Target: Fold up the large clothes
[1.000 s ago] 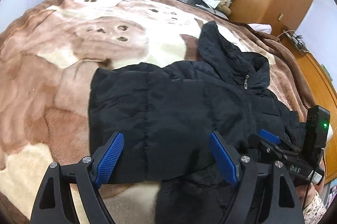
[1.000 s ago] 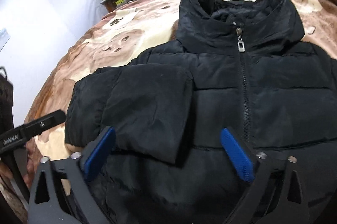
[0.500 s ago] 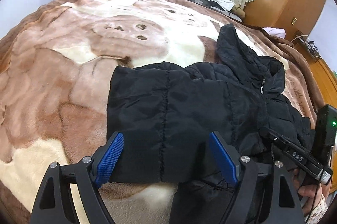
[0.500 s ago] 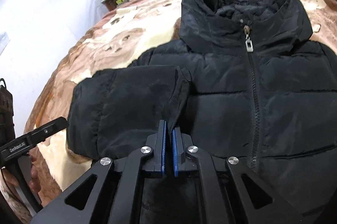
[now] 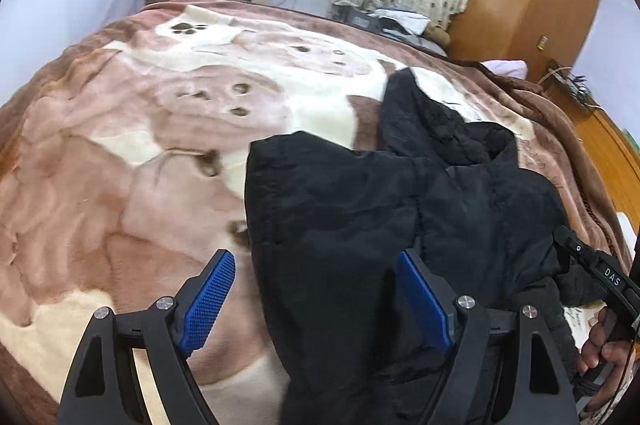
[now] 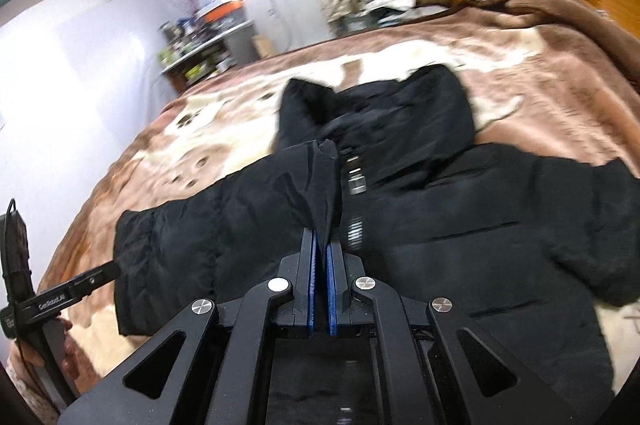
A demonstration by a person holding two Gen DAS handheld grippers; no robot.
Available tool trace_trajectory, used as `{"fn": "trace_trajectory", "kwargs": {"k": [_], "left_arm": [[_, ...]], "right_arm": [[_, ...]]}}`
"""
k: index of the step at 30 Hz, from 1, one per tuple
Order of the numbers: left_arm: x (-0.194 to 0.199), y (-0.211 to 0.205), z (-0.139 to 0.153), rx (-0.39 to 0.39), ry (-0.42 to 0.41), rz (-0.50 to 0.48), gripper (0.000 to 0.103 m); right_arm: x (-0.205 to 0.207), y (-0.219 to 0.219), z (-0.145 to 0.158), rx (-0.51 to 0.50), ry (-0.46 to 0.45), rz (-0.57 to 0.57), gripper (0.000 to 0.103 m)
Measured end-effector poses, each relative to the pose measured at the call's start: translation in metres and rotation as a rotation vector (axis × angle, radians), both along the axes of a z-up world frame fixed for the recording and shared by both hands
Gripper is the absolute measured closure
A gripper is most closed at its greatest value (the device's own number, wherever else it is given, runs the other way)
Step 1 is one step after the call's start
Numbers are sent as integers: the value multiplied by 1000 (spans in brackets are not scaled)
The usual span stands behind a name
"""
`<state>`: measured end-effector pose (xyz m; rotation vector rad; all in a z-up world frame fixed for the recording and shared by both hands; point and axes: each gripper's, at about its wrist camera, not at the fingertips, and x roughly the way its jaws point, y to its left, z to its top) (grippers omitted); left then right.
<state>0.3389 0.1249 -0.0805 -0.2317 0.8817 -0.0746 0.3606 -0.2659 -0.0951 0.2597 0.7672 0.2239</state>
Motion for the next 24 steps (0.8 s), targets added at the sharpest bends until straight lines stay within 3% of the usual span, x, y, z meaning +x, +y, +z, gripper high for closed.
{"fn": "trace_trajectory", "kwargs": {"k": [5, 9, 14, 24], "left_arm": [[7, -29, 4, 24, -34, -31, 20], [19, -48, -6, 23, 7, -55, 20], [33, -68, -23, 100, 31, -92, 20], [58, -58, -65, 126, 134, -15, 20]], "right_arm": [[-4, -42, 0, 10, 9, -95, 99], [-9, -66, -2, -5, 18, -145, 99], [-9, -84, -13, -28, 50, -175, 99], [-1, -98, -51, -65, 147, -209, 99]]}}
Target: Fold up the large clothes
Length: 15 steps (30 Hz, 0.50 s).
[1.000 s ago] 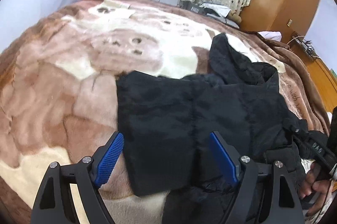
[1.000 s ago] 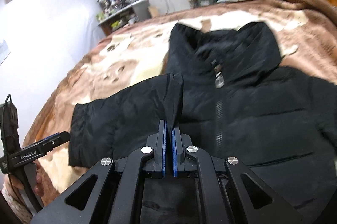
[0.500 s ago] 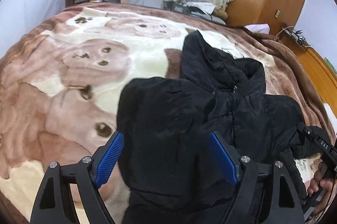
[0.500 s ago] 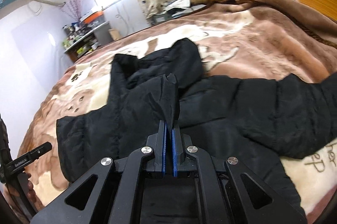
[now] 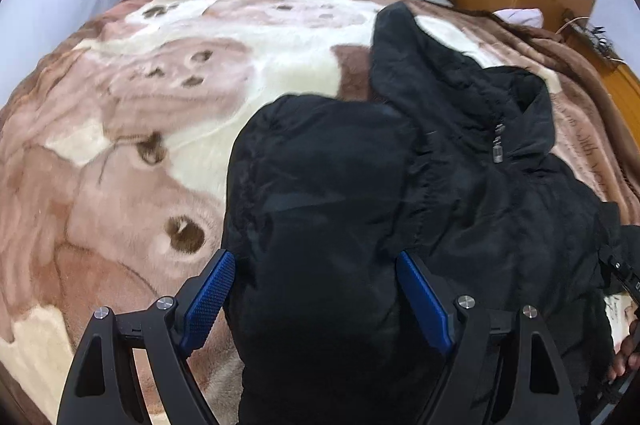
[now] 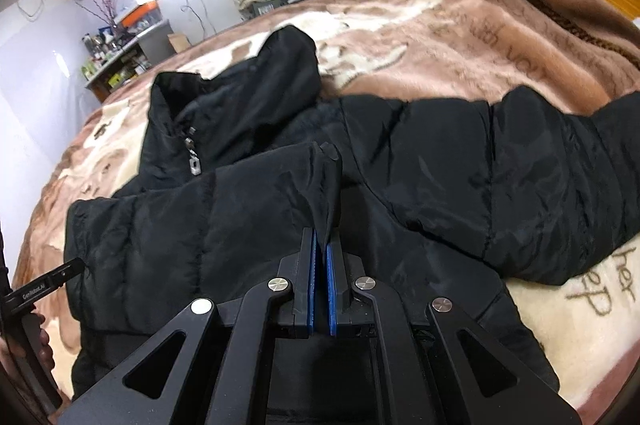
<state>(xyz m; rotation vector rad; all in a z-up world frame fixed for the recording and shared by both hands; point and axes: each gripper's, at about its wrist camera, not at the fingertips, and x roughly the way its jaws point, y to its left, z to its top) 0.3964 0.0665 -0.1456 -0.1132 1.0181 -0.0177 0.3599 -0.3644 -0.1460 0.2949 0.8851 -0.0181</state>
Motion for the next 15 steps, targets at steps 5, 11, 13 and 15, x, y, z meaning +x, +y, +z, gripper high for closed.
{"fn": "trace_trajectory", "kwargs": {"k": [5, 11, 13, 15], "left_arm": [[8, -1, -7, 18, -1, -8, 17], [23, 13, -28, -78, 91, 59, 9], [24, 13, -30, -81, 102, 60, 9], [21, 14, -21, -92, 87, 67, 10]], "right_arm": [[3, -4, -13, -21, 41, -23, 99], [7, 2, -22, -66, 72, -19, 98], [8, 2, -24, -64, 98, -8, 95], [6, -1, -17, -43, 103, -37, 93]]}}
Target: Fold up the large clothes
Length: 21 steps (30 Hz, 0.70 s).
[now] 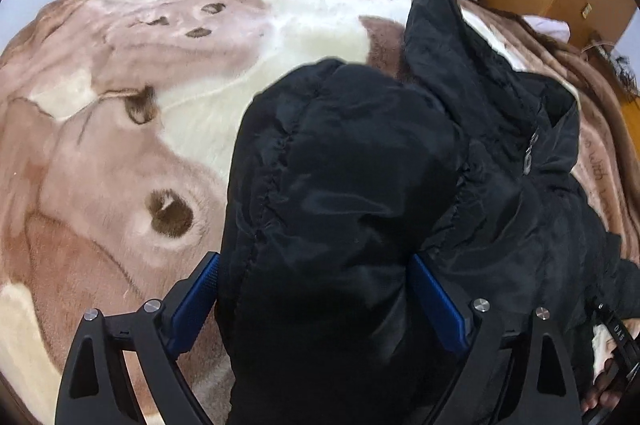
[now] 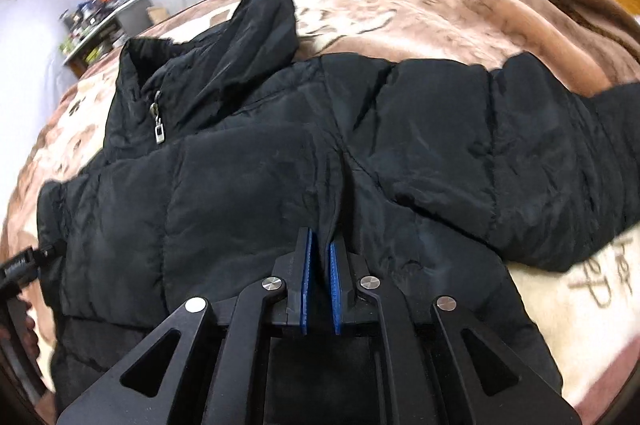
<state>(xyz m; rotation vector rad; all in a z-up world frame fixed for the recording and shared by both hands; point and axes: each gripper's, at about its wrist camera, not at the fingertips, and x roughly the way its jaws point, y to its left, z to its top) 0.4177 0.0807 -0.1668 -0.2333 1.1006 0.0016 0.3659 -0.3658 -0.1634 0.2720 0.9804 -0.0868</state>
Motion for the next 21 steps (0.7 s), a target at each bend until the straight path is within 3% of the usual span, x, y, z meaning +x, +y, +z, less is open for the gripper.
{"fn": "trace_trajectory", "kwargs": {"k": [4, 8, 12, 16, 21], "left_arm": [[-8, -3, 28, 41, -99, -7, 11], [-9, -9, 44, 54, -156, -23, 11], [1, -10, 28, 91, -89, -6, 11], [3, 0, 3, 39, -9, 29, 10], [2, -2, -3, 20, 31, 28, 10]], "right_arm": [[-10, 4, 31, -31, -101, -25, 81], [-5, 25, 40, -29, -149, 68, 72], [9, 40, 18, -37, -74, 119, 72], [16, 43, -9, -80, 2, 130, 72], [19, 39, -13, -79, 18, 135, 72]]}}
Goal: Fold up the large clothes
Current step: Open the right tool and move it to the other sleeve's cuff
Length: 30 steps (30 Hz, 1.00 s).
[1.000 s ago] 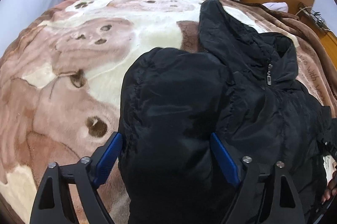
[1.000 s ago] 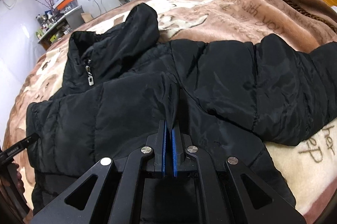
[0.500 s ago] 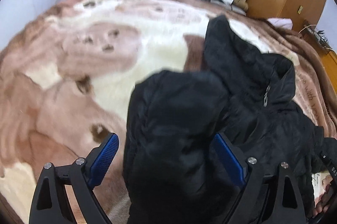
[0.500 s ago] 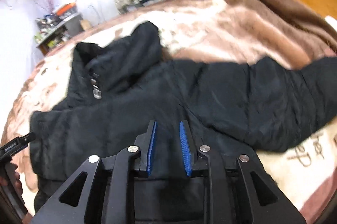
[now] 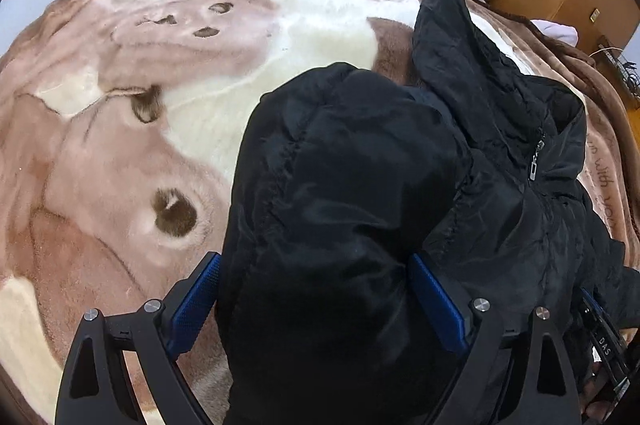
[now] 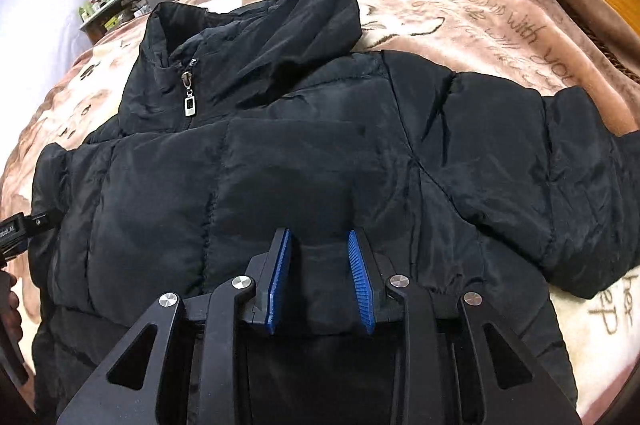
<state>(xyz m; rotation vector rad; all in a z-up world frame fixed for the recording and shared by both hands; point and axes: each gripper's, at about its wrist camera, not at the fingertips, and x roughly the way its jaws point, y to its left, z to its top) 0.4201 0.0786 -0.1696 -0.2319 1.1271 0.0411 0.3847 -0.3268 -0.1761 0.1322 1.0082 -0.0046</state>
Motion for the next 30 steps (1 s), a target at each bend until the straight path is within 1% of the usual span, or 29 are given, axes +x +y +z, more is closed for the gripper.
{"fn": "trace_trajectory", "kwargs": {"k": [3, 5, 8, 11, 13, 14, 16, 17, 19, 21, 22, 24, 26, 27, 30], "left_arm": [[-3, -6, 9, 42, -14, -8, 10], [-9, -7, 21, 47, -52, -6, 10], [-21, -10, 42, 35, -107, 2, 10], [-34, -22, 62, 18, -151, -28, 10], [-45, -36, 75, 10, -177, -63, 10], [-49, -44, 80, 9, -186, -78, 10], [-56, -61, 88, -18, -210, -110, 10], [-60, -73, 93, -25, -226, -126, 10], [-66, -94, 96, -32, -235, -163, 10], [-71, -115, 93, -69, -221, -208, 10], [-74, -122, 92, -70, -219, -219, 10], [-78, -140, 89, -49, -216, -252, 10], [-82, -155, 86, -43, -213, -276, 10], [-84, -163, 84, -53, -206, -297, 10], [-90, -185, 83, -58, -195, -352, 10]], "right_arm": [[0, -1, 4, 3, 8, -3, 72], [-6, -6, 15, 38, -19, -28, 72], [-22, -22, 35, 66, -76, -78, 69], [-39, -41, 50, 76, -106, -111, 68], [-52, -57, 60, 75, -127, -144, 66], [-60, -68, 65, 76, -141, -165, 65], [-70, -88, 70, 79, -154, -208, 57], [-78, -102, 73, 85, -160, -237, 54], [-91, -125, 77, 83, -162, -285, 53], [-104, -151, 81, 70, -164, -336, 53], [-112, -163, 83, 59, -171, -358, 53], [-125, -183, 86, 38, -179, -395, 53], [-139, -207, 89, 9, -194, -455, 52], [-144, -216, 90, -3, -201, -480, 51], [-155, -246, 92, -19, -216, -558, 40]]}}
